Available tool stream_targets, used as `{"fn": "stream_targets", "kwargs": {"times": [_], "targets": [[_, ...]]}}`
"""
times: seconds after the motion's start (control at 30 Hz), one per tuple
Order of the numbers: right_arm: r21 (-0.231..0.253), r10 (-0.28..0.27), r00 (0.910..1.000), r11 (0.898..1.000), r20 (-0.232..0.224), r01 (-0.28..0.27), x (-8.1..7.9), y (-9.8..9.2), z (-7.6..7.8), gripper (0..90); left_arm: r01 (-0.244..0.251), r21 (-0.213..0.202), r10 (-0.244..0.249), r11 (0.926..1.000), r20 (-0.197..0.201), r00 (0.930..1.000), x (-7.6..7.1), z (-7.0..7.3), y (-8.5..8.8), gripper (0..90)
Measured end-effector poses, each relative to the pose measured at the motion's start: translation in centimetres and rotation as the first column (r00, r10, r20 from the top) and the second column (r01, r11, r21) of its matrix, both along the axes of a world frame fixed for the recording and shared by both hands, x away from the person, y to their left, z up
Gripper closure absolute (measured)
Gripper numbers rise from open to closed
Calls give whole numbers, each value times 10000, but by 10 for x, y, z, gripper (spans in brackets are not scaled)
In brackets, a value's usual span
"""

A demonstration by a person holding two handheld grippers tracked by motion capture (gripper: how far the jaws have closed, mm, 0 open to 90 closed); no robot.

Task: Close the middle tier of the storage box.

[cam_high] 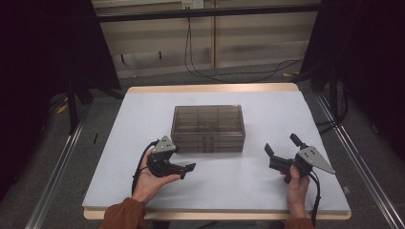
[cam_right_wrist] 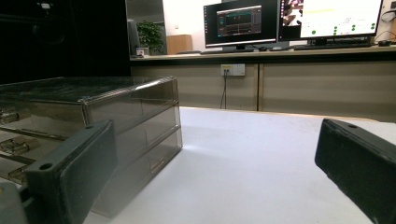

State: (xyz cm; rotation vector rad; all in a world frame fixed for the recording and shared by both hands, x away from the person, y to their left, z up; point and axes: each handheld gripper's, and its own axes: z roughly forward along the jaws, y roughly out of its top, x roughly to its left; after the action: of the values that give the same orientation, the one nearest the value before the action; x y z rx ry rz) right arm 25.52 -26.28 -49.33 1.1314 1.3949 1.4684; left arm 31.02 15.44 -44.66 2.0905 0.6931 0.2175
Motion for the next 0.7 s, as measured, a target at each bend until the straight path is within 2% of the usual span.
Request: {"fn": "stream_targets", "kwargs": {"times": [0.1, 0.23, 0.6, 0.7], "targets": [[0, 4, 10000, 10000, 1, -4, 0, 0, 0, 0, -166, 151, 169, 9997, -203, 9997, -1, -2, 7, 77], [-7, 6, 10000, 10000, 8, -6, 0, 0, 0, 0, -314, 77, 317, 9995, -415, 9986, -3, -4, 17, 59], [-18, -3, 10000, 10000, 5, 3, 0, 0, 0, 0, -609, -62, 608, 9981, -220, 9979, -14, -3, 54, 34], [-25, 17, 10000, 10000, 22, -17, 0, 0, 0, 0, -910, -178, 906, 9957, -232, 9956, -17, -6, 66, 32]]}}
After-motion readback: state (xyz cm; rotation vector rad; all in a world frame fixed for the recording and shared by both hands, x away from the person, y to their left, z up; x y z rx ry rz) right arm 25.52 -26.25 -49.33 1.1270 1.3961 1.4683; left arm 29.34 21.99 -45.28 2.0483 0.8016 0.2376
